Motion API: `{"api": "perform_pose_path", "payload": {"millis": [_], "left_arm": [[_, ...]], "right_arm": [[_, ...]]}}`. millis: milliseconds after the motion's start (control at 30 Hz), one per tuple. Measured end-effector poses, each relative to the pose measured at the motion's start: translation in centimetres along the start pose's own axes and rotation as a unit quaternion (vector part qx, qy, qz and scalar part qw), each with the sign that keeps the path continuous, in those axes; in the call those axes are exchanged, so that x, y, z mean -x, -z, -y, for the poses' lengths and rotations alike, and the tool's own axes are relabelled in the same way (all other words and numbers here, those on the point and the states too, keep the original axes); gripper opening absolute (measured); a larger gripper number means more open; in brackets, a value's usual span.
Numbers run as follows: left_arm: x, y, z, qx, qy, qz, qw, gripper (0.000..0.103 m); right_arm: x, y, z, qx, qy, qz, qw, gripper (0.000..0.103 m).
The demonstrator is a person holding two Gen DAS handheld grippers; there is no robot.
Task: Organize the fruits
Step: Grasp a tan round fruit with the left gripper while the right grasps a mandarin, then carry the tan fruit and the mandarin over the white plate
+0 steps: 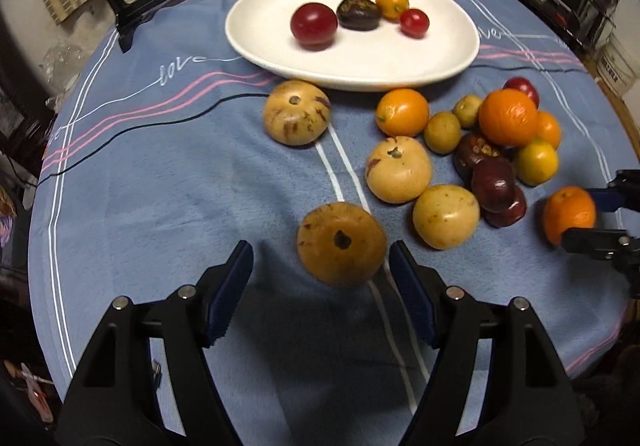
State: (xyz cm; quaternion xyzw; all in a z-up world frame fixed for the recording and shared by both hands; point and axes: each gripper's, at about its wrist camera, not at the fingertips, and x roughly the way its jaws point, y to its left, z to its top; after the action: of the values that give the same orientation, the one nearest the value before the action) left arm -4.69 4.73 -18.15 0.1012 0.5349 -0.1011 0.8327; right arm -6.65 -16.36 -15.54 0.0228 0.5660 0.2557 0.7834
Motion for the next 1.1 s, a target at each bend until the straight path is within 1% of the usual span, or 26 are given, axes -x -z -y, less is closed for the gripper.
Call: {"api": "perform_pose_path", "payload": {"millis": [233, 267, 333, 367, 400, 500, 700, 933, 1100], "left_arm": [[-1.5, -0.6, -0.1, 0.000, 0.002, -0.005, 1.0000, 0.071], [-1.5, -0.7, -0.1, -0.001, 0.003, -0.002, 1.0000, 0.069], [-1.2, -0.8, 0.1, -0.005, 0.014, 0.004, 0.9999, 0.057], [-1.1, -0.9, 0.2, -0.005, 0.019, 0.006, 0.9998, 0.049], [-1.1, -1.0, 0.2, -0.004, 0.020, 0.006, 0.9998, 0.047], [-1.0, -1.1, 0.1, 0.001, 0.026, 0.004, 0.9996, 0.046], [0.0, -0.8, -1.4, 0.042, 0.056, 0.008, 0.9975, 0.046], [2.0, -0.6, -2.8, 0.075, 0.063, 0.023, 0.9949, 0.046], [3.7, -1.6, -3.2, 0.076, 0.064, 0.044, 0.9941, 0.046]], "right_arm": [[0.0, 0.0, -0.1, -0.003, 0.001, 0.000, 1.000, 0.044], [0.0, 0.0, -0.1, -0.003, 0.001, 0.000, 1.000, 0.044], [0.0, 0.0, -0.2, -0.001, 0.003, 0.000, 1.000, 0.044], [0.0, 0.0, -0.1, -0.002, 0.003, -0.001, 1.000, 0.044], [-0.1, 0.0, -0.1, -0.002, 0.003, -0.001, 1.000, 0.044], [-0.1, 0.1, 0.0, -0.004, 0.005, -0.002, 1.000, 0.044], [0.1, 0.2, 0.1, -0.005, 0.004, 0.002, 1.000, 0.044], [0.5, 0.2, 0.1, -0.004, 0.002, 0.008, 1.000, 0.044], [1.7, -0.6, -0.1, -0.003, -0.006, 0.023, 1.000, 0.044]]}}
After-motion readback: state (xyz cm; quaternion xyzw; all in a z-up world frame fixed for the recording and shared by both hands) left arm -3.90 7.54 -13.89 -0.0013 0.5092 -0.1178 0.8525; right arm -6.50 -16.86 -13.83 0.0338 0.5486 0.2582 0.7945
